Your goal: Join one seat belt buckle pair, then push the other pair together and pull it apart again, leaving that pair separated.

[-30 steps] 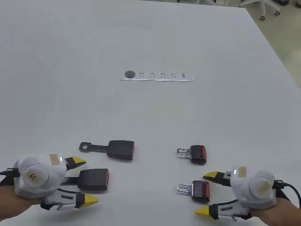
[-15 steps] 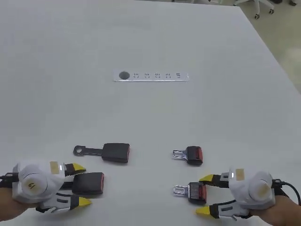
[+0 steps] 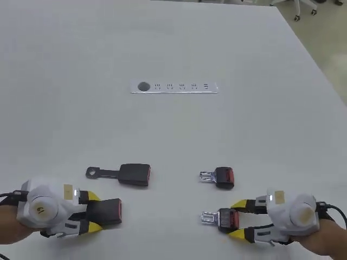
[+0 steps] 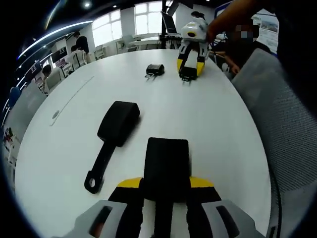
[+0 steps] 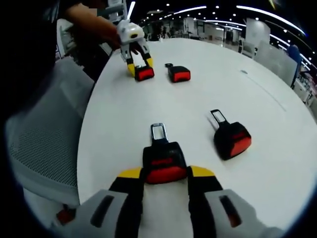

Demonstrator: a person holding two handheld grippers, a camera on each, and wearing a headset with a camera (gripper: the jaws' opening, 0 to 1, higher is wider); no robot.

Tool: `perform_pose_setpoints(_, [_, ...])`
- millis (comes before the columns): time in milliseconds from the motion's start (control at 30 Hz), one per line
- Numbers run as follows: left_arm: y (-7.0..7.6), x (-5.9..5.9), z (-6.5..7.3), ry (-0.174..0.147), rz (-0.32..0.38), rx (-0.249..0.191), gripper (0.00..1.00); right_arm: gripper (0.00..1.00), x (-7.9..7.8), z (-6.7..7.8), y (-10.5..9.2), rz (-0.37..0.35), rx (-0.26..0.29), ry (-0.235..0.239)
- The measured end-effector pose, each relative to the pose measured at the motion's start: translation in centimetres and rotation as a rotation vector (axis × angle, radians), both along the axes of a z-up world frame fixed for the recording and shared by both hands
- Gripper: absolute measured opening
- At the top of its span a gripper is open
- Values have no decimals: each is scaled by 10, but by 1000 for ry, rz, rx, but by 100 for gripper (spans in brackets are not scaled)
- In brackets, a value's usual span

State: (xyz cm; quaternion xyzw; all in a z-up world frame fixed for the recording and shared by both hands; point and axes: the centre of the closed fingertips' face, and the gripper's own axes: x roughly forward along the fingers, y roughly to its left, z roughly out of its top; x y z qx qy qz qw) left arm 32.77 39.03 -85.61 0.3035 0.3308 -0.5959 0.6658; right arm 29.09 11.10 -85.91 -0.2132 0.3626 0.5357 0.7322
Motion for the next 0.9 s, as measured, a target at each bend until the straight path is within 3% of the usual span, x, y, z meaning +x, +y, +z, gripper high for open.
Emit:
perform_pose_setpoints(133, [-2,-1,-1,-6,-72,34,34,35,0,0,-1,10,9,7])
perform_pose_setpoints(267, [-3,-2,-1,4,-87,48,34,35,0,0,0,18,14,4])
perform_pose_setpoints(600, [-2,-2,-2,11,-80,58,34,35,2,0,3,14,28,-9])
perform_pose_setpoints(900, [-2,-3,-2,14,-86,72,34,35,7,0,20,35,52,-15])
